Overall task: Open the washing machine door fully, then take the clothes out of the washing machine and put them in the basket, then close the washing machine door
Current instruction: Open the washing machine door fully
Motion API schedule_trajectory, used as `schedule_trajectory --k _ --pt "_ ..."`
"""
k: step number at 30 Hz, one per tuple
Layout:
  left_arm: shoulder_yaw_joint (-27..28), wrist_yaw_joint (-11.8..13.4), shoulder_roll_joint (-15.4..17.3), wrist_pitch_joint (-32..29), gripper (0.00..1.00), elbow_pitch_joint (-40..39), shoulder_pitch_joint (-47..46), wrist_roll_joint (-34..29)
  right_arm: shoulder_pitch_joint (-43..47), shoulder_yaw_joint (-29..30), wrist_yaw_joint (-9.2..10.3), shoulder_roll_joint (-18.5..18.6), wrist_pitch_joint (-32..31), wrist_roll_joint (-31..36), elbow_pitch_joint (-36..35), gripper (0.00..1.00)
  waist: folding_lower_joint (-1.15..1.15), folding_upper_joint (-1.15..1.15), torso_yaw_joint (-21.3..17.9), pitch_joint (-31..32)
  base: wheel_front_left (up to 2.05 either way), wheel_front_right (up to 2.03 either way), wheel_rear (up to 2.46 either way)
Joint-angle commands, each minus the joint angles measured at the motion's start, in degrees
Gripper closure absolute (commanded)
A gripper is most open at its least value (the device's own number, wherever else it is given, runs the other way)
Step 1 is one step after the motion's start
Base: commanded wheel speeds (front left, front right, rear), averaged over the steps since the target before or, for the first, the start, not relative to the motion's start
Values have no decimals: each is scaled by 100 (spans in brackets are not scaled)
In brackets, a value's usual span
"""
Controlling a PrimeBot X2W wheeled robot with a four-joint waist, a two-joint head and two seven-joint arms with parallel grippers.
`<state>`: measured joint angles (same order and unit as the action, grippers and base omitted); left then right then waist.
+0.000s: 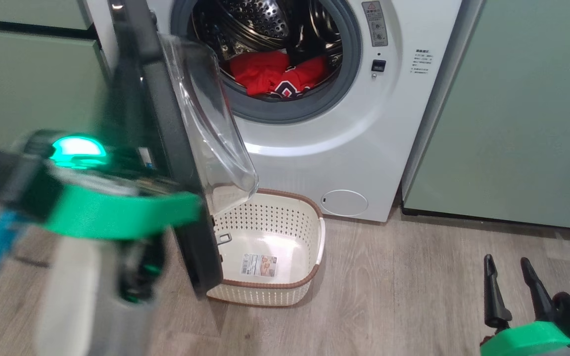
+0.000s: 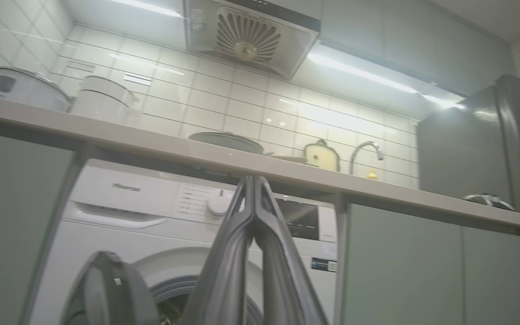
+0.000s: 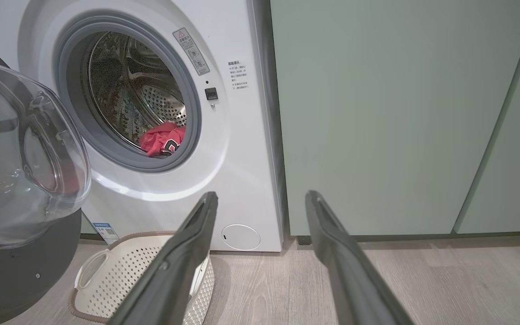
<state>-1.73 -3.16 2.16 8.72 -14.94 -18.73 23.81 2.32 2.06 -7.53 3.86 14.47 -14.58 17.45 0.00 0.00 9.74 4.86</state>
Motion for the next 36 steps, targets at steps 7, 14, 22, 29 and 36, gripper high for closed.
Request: schedule_trajectory --k 7,14,22,29,36 --pt "-1707 205 73 -390 100 -429 128 -129 -163 -159 4 47 52 21 -177 0 0 0 -73 -52 0 0 0" --pt "-2693 170 74 -284 100 344 623 -473 -173 -167 4 81 52 21 -186 0 0 0 -110 -119 0 0 0" --pt "-2903 320 232 12 100 1522 1023 -789 -167 -147 4 111 52 13 -184 0 0 0 -97 -171 0 0 0" --pt "-2631 593 298 348 100 2423 920 -879 -163 -152 4 104 52 16 -178 0 0 0 -20 -201 0 0 0" --pt "-2216 731 369 554 100 2954 698 -779 -168 -132 4 86 52 18 -185 0 0 0 138 -233 0 0 0"
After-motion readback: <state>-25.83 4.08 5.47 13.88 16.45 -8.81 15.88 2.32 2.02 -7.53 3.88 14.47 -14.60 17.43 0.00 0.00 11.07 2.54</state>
